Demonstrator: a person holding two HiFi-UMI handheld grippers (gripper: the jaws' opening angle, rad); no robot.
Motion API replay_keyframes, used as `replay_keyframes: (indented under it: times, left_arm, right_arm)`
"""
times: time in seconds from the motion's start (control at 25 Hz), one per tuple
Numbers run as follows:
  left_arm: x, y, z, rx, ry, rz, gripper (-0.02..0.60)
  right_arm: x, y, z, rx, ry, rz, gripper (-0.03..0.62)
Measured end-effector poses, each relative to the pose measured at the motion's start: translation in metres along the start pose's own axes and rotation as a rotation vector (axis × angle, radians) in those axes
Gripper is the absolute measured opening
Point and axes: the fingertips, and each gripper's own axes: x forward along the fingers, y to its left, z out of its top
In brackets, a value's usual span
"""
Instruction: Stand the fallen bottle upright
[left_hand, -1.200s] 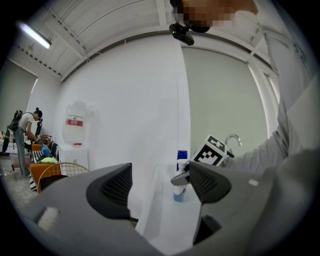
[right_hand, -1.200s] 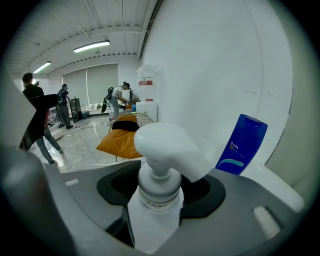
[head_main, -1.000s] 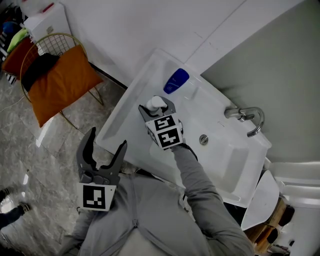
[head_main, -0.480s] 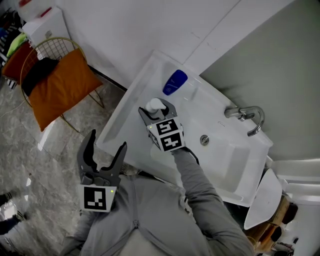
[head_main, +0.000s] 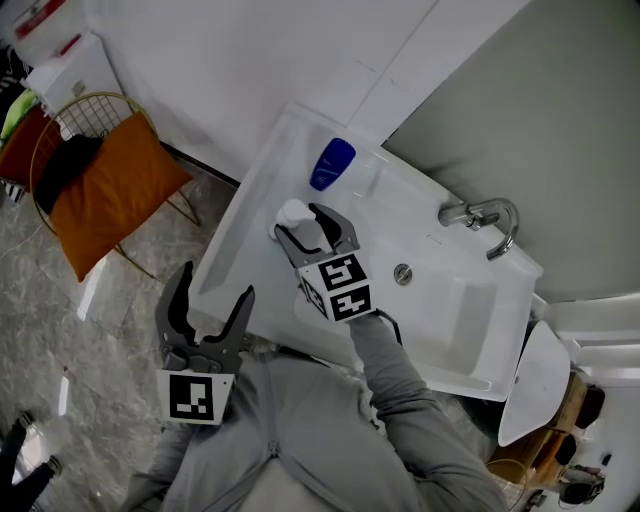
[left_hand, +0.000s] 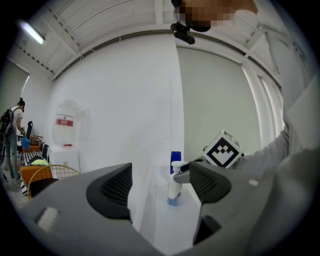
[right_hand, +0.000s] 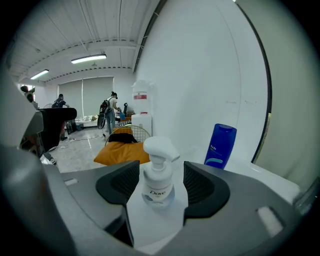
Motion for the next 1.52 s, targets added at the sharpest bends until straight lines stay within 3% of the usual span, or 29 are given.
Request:
replay_keyframes:
  times: [0.4, 0.72, 1.12, 1.52]
  left_arm:
    - [0.017, -0.009, 0.004, 0.030, -0.002, -0.059, 0.387]
    - [0.030, -0.014, 0.008, 0.057, -0.004, -0.103, 0.387]
    - [0.038, -0.015, 0.006, 0.128, -0.014, -0.142, 0.387]
    - [0.040, -0.014, 0.000, 0.167, 0.013, -0.167, 0.387]
  right_arm:
    - [-0.057, -0.029, -0.018, 0.138, -0.068, -0.157, 0.256]
    - [-0.105, -0.051, -0.013, 0.163, -0.237, -0.342, 0.255]
    - [-0.144, -0.051, -0.031, 0.226, -0.287, -0.435, 0.255]
    - [-0.159, -0.042, -0.053, 0.264, -0.260, -0.487, 0.253]
